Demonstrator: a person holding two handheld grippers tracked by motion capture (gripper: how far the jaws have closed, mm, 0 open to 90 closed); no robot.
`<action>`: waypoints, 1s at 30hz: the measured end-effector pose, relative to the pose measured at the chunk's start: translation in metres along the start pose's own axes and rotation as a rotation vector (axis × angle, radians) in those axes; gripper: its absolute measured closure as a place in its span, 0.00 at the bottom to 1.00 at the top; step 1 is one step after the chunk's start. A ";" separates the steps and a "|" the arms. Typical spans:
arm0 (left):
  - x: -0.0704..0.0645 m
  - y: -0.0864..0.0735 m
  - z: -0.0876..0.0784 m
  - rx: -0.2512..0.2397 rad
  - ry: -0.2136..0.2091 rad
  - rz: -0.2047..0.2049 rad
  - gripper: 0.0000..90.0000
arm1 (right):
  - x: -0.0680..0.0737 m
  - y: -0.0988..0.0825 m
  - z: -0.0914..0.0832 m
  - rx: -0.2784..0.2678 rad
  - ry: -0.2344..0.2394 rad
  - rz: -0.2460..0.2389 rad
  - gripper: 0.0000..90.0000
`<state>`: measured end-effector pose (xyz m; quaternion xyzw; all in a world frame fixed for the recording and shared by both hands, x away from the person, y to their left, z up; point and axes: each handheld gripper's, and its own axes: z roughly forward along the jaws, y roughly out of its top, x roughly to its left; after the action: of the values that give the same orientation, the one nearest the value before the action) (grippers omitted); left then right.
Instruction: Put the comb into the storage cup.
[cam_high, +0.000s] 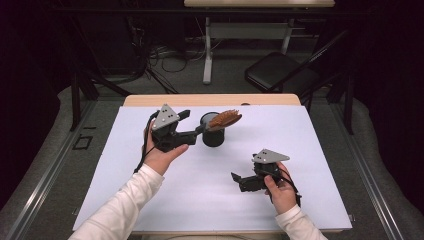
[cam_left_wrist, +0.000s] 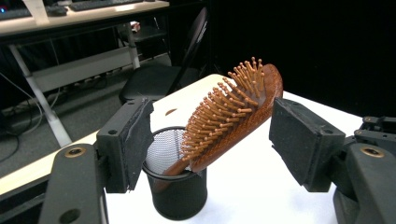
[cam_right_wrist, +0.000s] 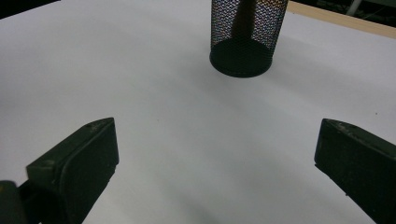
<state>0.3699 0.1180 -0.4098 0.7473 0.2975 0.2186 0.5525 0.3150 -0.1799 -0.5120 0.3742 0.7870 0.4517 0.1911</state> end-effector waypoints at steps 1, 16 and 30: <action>0.001 0.000 -0.001 0.000 0.003 -0.003 0.33 | 0.000 0.000 0.000 -0.001 -0.001 0.000 0.00; 0.009 -0.006 -0.017 0.046 -0.013 -0.045 0.27 | -0.003 0.004 -0.005 -0.009 -0.003 0.006 0.00; 0.019 -0.015 -0.040 0.079 0.015 -0.090 0.20 | -0.005 0.010 -0.011 -0.016 -0.008 0.016 0.00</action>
<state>0.3543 0.1616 -0.4124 0.7528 0.3432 0.1871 0.5297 0.3155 -0.1871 -0.4978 0.3809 0.7796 0.4579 0.1933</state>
